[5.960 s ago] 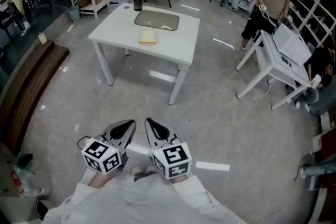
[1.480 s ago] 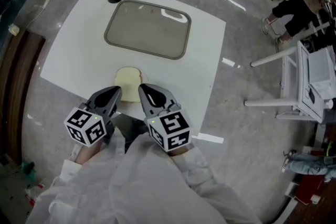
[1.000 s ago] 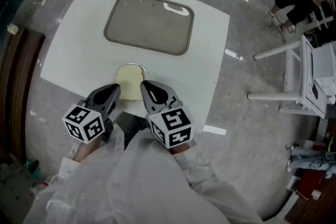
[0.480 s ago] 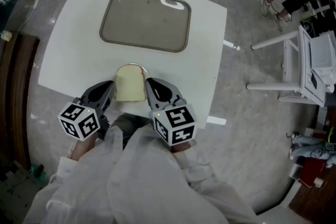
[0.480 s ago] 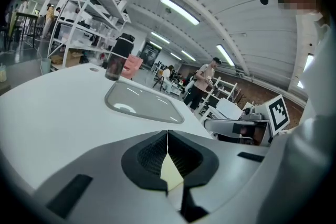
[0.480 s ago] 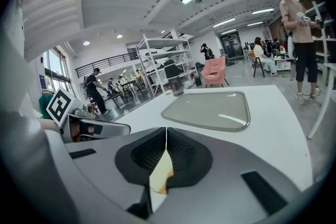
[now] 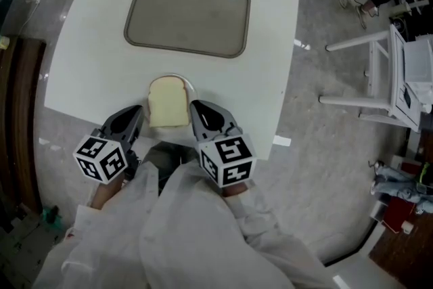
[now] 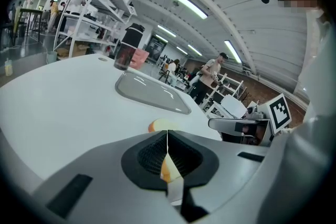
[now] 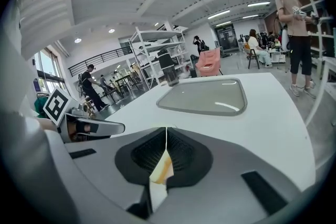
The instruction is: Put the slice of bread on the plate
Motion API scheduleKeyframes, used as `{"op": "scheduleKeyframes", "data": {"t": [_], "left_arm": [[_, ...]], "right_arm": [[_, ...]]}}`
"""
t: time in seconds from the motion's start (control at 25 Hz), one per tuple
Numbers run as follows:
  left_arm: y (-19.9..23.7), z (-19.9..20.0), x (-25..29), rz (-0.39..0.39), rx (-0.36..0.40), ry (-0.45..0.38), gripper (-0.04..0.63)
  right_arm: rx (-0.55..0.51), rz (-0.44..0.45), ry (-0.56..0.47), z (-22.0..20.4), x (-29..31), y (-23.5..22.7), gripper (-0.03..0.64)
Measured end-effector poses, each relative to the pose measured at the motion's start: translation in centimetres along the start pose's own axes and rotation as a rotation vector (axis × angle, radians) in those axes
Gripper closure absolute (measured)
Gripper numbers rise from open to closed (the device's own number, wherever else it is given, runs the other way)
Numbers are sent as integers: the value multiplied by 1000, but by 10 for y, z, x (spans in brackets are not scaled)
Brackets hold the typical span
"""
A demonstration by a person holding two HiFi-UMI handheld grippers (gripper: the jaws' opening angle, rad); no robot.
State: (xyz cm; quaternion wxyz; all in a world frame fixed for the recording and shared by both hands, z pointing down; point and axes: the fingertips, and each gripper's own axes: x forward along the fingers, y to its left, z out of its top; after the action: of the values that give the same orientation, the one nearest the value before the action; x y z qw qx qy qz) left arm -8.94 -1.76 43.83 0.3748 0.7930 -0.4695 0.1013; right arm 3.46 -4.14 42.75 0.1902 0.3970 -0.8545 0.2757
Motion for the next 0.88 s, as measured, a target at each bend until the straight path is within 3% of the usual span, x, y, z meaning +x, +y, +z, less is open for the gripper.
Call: {"op": "scheduleKeyframes", "data": {"t": [0.88], "left_arm": [[32, -38, 7, 92, -2, 118, 581]], "right_arm": [[94, -55, 126, -54, 15, -24, 598]]}}
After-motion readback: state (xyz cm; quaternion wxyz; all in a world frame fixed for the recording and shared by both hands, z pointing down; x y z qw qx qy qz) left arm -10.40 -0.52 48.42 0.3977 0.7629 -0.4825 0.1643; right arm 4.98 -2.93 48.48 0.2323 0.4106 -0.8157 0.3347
